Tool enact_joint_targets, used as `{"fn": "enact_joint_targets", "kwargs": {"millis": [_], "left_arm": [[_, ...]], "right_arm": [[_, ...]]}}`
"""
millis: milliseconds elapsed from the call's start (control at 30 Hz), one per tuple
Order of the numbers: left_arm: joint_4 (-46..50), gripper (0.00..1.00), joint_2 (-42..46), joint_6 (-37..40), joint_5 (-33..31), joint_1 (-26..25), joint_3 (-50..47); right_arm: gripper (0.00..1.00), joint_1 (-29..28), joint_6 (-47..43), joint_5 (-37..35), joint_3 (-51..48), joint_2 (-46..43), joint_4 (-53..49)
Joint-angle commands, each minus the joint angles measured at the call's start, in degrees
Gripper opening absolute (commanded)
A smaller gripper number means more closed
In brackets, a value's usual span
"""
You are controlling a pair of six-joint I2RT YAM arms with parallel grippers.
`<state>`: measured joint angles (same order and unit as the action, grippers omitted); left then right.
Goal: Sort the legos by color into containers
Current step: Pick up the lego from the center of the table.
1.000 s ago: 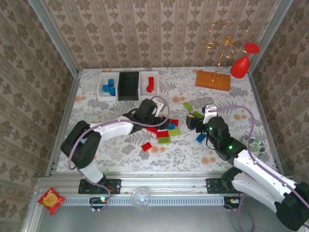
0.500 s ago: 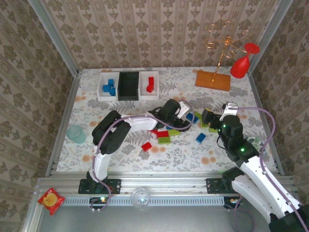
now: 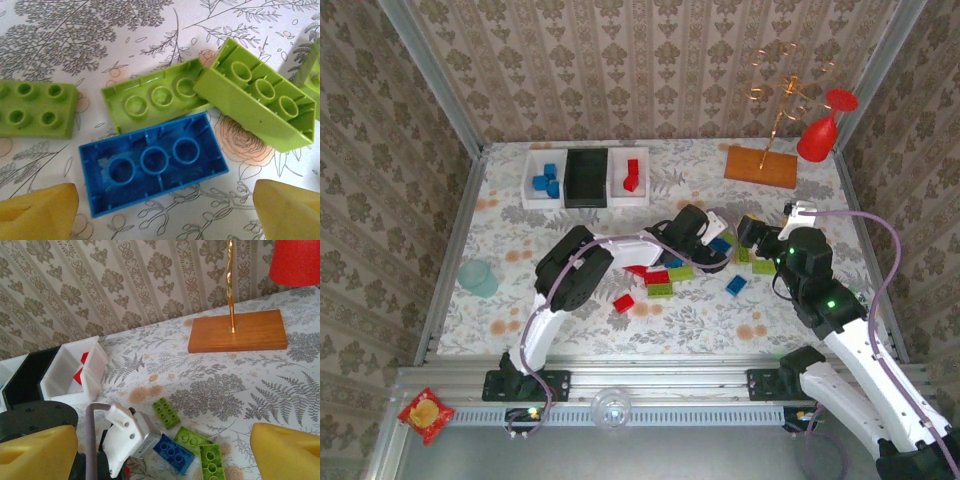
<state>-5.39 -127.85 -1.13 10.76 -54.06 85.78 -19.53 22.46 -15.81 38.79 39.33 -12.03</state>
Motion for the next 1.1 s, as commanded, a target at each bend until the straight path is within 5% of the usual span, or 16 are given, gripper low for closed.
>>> {"fn": "enact_joint_targets", "kwargs": {"millis": [0,467,700,1067], "left_arm": [[1.62,0.91,-1.83,1.79,0.49,-0.87,2.94],[3.31,0.74,-5.87,-0.94,-4.61,-0.84,7.21],[1.44,0.51,-4.77,-3.1,-3.39,0.44,5.16],[-15.77,0.45,9.57,-14.14,4.36,13.05,-12.1]], "right_arm": [[0.9,0.34,0.11,0.89,-0.64,0.03,0.08],[0.9,0.36,-0.18,1.47,-2.37,-0.37,1.55],[0.9,0.36,-0.22,1.48,-2.75,-0.3,1.66],[0.89,0.28,-0.8,5.12,-2.15,1.96,2.69]]}}
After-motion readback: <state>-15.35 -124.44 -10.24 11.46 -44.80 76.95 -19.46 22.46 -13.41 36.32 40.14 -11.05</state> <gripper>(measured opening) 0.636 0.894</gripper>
